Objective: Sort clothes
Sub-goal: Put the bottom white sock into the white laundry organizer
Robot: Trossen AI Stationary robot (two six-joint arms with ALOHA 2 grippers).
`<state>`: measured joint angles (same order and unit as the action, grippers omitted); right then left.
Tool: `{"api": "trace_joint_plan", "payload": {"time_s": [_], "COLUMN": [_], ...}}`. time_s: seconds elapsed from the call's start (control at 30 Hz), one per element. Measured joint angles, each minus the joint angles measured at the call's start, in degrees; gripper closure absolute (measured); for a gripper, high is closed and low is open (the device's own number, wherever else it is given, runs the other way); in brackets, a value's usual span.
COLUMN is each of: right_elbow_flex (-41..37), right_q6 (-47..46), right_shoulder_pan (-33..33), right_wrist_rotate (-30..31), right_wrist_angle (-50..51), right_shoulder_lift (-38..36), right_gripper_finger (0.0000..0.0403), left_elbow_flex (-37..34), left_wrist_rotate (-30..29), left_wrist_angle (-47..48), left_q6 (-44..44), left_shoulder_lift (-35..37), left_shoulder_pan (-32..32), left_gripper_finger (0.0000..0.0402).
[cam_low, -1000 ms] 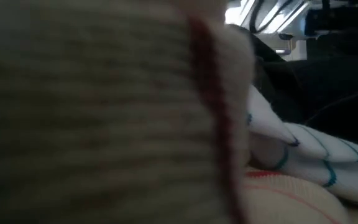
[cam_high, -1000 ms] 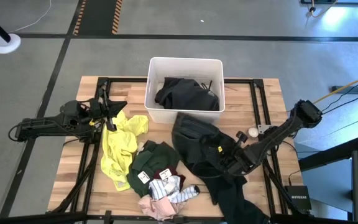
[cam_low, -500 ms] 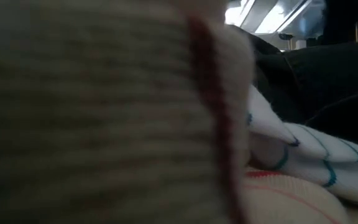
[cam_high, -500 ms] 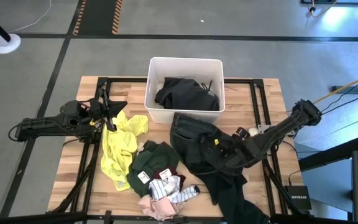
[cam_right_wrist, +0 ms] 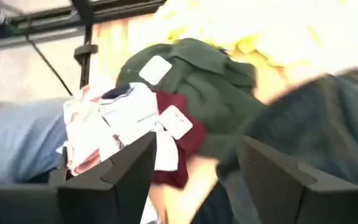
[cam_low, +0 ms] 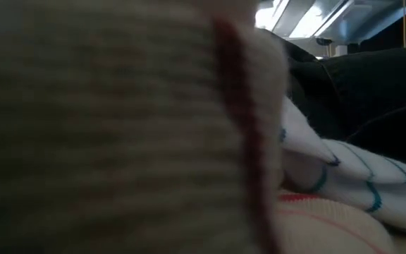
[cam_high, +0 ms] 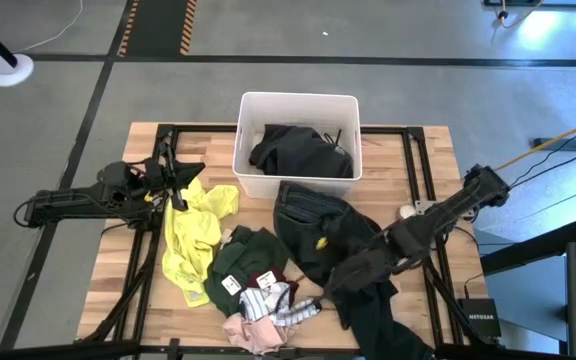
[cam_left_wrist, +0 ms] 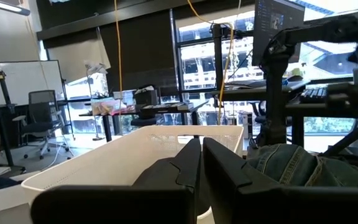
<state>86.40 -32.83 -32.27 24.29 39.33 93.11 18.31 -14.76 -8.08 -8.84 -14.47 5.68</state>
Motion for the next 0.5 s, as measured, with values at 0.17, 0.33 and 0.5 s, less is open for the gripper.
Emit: {"api": "trace_joint_plan", "payload": {"time_s": [0.17, 0.33, 0.5], "right_elbow_flex": [0.0, -0.1, -0.1], "right_q6": [6.3, 7.7, 8.7], "right_shoulder_pan": [0.4, 0.5, 0.5], "right_wrist_rotate": [-5.7, -12.7, -15.5], "right_wrist_angle": [-3.5, -3.8, -5.2], "right_shoulder_lift": [7.6, 13.8, 16.2], "right_gripper_finger": [0.0162, 0.0162, 0.0162], "left_elbow_flex": [0.0, 0.0, 0.0], "left_wrist_rotate": [0.0, 0.0, 0.0], "left_wrist_angle": [-0.1, -0.2, -0.4], "left_q6": [-0.1, -0.1, -1.9], "left_shoulder_lift": [0.0, 0.0, 0.0], "left_shoulder_pan": [0.0, 0.0, 0.0], "left_gripper_finger": [0.0389, 0.0389, 0.0389]}}
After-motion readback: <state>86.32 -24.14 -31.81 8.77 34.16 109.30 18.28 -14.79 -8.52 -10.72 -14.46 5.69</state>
